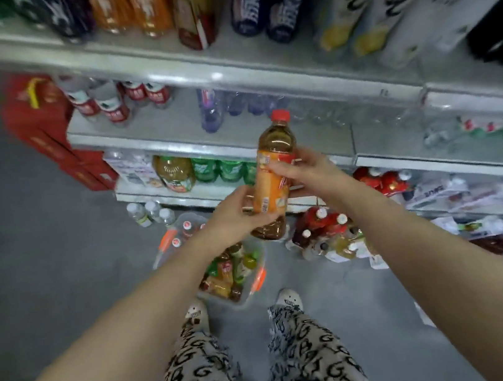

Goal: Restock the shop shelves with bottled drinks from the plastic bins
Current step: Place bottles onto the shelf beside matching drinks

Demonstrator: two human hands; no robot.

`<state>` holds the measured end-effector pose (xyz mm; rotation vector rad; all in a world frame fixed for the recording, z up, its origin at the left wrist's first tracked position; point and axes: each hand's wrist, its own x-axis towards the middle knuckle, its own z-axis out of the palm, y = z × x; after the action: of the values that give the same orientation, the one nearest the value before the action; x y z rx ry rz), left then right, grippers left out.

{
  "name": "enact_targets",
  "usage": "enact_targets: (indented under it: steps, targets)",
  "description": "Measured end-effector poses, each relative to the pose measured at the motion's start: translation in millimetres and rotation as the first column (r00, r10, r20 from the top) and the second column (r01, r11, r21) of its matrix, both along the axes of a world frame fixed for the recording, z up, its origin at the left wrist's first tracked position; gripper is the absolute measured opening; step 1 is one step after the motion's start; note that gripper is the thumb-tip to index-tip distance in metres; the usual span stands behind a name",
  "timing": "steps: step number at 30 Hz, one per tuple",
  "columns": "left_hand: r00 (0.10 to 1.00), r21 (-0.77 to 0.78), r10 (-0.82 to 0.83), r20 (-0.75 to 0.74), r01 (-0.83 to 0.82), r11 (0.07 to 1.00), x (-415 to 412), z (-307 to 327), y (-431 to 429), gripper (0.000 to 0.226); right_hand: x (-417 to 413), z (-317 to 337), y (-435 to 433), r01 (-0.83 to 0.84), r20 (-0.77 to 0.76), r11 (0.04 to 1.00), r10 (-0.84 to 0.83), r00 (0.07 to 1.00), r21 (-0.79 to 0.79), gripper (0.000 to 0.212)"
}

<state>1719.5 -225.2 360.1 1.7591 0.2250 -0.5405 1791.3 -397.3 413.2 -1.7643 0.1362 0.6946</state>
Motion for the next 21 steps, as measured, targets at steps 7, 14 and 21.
enact_targets:
  steps: [7, 14, 21]
  targets:
    - [0.971, 0.025, -0.189, 0.147, 0.187, 0.982, 15.1, 87.9, -6.1, 0.062, -33.2, 91.6, -21.1, 0.17, 0.166, 0.984, -0.176, 0.97, 0.046, 0.046]
    - [0.88, 0.012, -0.419, 0.224, 0.427, 0.904, 22.6, 150.2, -28.0, 0.058, -72.2, 149.8, -51.3, 0.346, 0.202, 0.931, -0.363, 0.91, 0.115, 0.063]
    - [0.744, -0.065, -0.63, 0.222, 0.656, 0.752, 22.3, 201.3, -86.0, 0.055, -113.4, 191.2, -103.3, 0.534, 0.301, 0.839, -0.539, 0.787, 0.106, 0.058]
